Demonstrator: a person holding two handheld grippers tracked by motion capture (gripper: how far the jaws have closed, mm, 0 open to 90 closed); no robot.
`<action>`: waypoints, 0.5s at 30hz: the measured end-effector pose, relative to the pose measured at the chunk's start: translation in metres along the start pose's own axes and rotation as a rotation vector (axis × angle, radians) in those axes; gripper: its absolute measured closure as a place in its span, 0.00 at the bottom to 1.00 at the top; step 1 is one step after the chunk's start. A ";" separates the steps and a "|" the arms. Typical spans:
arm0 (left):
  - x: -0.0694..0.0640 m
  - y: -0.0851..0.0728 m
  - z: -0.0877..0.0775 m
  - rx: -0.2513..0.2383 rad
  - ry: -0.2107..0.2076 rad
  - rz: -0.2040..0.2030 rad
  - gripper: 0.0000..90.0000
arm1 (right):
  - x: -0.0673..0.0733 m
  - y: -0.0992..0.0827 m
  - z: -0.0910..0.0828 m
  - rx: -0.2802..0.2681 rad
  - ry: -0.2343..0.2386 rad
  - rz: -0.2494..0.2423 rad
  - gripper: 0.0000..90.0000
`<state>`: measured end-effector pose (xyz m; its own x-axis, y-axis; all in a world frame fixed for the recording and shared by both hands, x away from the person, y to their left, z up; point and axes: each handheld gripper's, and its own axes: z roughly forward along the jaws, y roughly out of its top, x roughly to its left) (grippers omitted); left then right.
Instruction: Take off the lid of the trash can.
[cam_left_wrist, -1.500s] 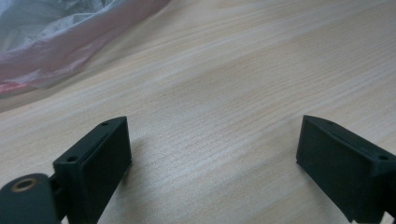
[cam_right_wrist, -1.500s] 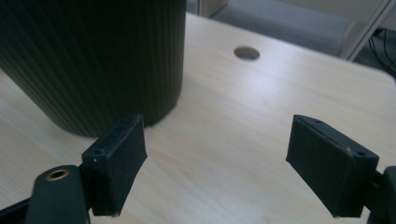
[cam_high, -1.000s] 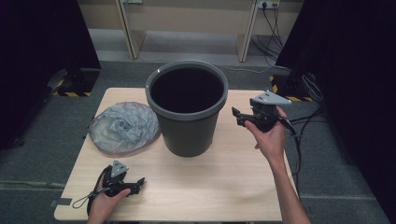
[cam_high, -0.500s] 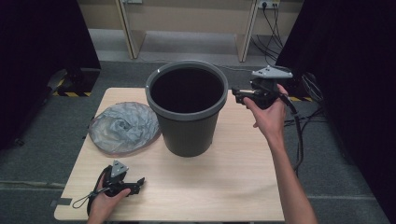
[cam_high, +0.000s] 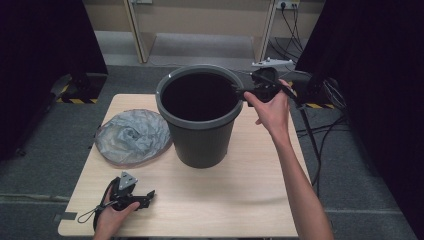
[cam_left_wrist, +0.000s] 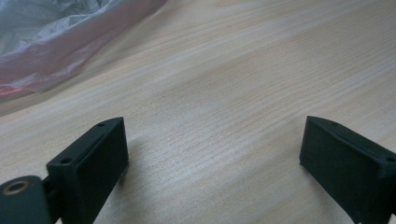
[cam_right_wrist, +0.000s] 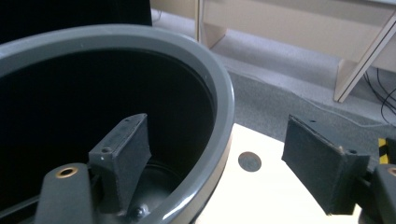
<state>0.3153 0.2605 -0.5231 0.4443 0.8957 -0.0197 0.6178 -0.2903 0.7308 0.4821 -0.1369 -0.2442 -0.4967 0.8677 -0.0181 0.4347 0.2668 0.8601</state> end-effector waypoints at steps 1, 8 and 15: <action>0.000 0.000 0.000 0.000 0.000 0.000 0.08 | 0.000 0.000 0.003 0.011 0.002 0.000 0.27; 0.000 0.000 0.000 0.000 0.000 0.000 0.08 | 0.001 0.003 0.016 0.058 0.014 0.019 0.38; 0.000 0.000 0.000 0.000 -0.001 0.000 0.08 | 0.001 0.003 0.025 0.104 0.024 0.017 0.47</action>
<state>0.3154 0.2605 -0.5232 0.4449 0.8954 -0.0200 0.6174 -0.2904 0.7311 0.5019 -0.1247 -0.2547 -0.5057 0.8627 0.0096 0.5184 0.2950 0.8026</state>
